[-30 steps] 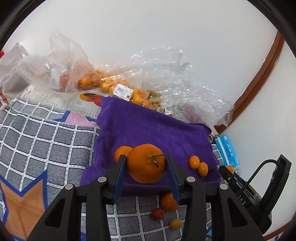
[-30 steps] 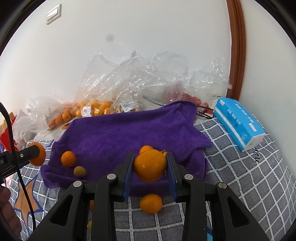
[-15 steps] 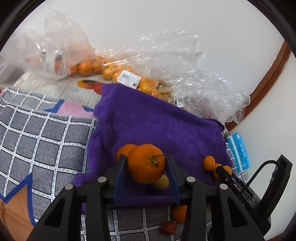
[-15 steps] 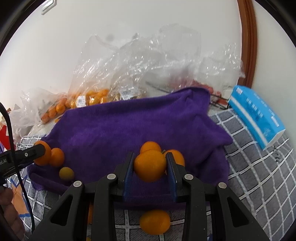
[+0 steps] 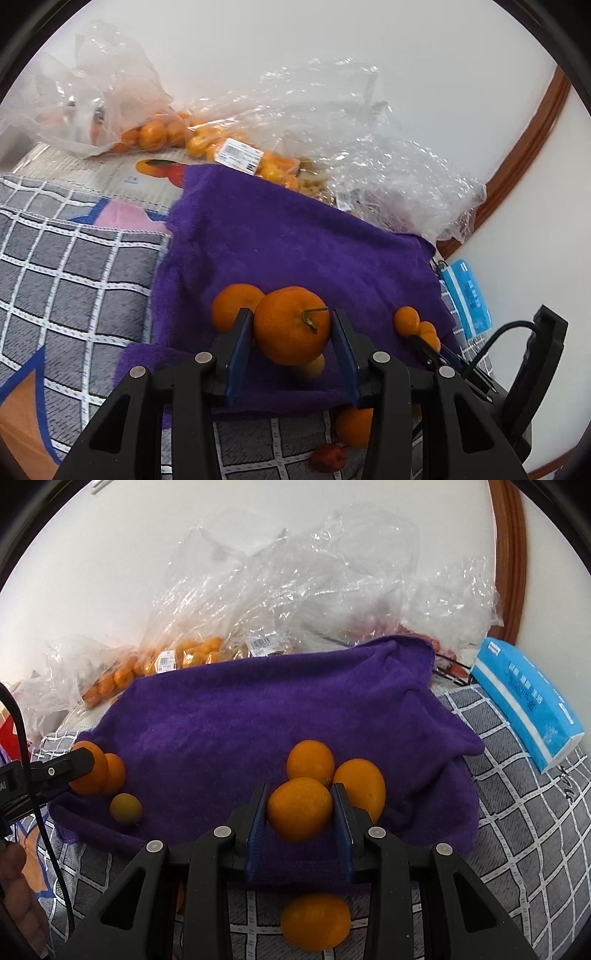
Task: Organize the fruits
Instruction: 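Carry both held oranges over the purple towel with both tools, then open both tools to release the oranges onto the purple towel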
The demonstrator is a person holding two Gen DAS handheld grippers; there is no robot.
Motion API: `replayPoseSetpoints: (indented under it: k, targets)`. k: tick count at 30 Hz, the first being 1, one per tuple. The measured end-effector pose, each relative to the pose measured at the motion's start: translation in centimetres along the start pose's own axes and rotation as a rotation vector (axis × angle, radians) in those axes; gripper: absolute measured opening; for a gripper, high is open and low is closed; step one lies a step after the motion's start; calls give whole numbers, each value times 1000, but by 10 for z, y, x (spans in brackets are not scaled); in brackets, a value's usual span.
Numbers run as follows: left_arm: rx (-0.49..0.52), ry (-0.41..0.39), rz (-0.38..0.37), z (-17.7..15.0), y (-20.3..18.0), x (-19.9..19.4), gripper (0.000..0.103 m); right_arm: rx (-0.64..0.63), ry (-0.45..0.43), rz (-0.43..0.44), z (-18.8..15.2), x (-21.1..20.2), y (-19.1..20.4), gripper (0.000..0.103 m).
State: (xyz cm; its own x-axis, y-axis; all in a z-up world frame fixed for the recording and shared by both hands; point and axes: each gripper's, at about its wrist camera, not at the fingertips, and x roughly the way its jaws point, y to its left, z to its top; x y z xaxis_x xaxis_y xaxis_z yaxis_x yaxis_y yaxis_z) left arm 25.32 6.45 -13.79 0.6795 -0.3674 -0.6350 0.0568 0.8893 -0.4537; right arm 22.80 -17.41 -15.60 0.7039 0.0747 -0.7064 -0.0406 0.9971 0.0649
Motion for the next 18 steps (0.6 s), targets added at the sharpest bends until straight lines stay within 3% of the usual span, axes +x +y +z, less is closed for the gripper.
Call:
replayPoseSetpoints:
  k: [12,18]
  targets:
    - [19,0,4,-4,-3,4,41,6,-7,-5,-2,-1,0,34]
    - [24,-7,6,-6,-4,4,41,-4,-42,-9,-2,-8,1,50]
